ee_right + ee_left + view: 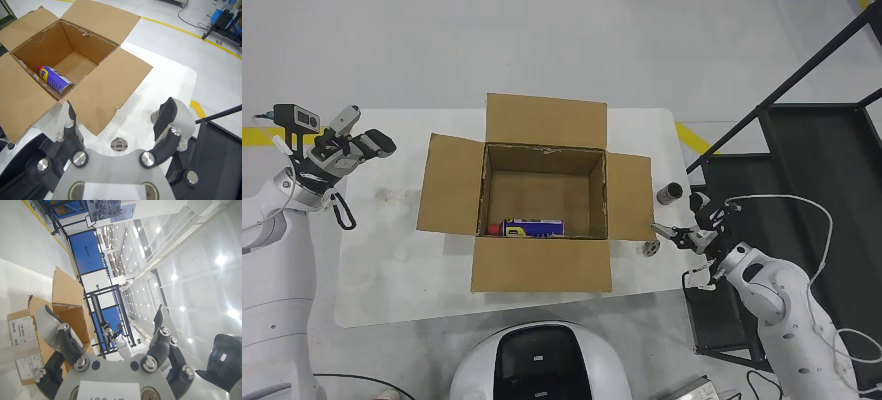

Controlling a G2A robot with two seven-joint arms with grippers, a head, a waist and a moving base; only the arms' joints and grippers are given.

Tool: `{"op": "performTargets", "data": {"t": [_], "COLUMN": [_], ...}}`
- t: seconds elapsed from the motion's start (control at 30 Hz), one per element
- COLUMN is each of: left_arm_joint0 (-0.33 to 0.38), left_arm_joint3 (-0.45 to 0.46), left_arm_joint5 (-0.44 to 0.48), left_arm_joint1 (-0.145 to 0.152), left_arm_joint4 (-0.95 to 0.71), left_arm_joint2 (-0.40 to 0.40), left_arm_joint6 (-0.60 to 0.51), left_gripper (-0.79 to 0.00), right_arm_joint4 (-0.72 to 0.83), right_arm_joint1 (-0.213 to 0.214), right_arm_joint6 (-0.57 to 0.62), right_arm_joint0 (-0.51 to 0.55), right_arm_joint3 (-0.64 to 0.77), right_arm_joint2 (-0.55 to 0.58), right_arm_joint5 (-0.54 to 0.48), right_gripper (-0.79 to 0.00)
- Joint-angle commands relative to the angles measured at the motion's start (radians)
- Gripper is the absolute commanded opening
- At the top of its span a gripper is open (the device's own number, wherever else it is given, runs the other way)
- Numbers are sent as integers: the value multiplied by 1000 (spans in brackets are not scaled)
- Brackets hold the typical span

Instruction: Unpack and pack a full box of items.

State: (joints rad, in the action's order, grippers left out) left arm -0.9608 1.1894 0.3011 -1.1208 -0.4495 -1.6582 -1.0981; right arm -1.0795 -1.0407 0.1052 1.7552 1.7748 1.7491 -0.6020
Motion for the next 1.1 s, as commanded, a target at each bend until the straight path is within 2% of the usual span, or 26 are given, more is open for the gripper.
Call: {"op": "performTargets", "data": {"t": [0.0,0.13,0.4,0.67,1.03,1.07], "left_arm_joint0": [0,0,0,0,0,0], "left_arm_joint3": [0,0,0,0,0,0], "left_arm_joint5": [0,0,0,0,0,0], "left_arm_joint1": [0,0,0,0,0,0], "left_arm_joint4": [0,0,0,0,0,0], "left_arm_joint2": [0,0,0,0,0,0], "left_arm_joint6": [0,0,0,0,0,0], "left_gripper": [0,0,0,0,0,0], "right_arm_joint4": [0,-15,-94,-180,-249,-254], "right_arm_joint1": [0,0,0,-11,-25,-26], "right_arm_joint6": [0,14,75,40,-29,-33], "right_arm_joint0": [0,-4,-102,-215,-304,-310], "right_arm_joint3": [0,-17,-264,-457,-608,-617], "right_arm_joint2": [0,-9,-96,-219,-320,-324], "right_arm_joint5": [0,7,-7,-22,3,9], "right_gripper": [0,0,0,0,0,-68]}}
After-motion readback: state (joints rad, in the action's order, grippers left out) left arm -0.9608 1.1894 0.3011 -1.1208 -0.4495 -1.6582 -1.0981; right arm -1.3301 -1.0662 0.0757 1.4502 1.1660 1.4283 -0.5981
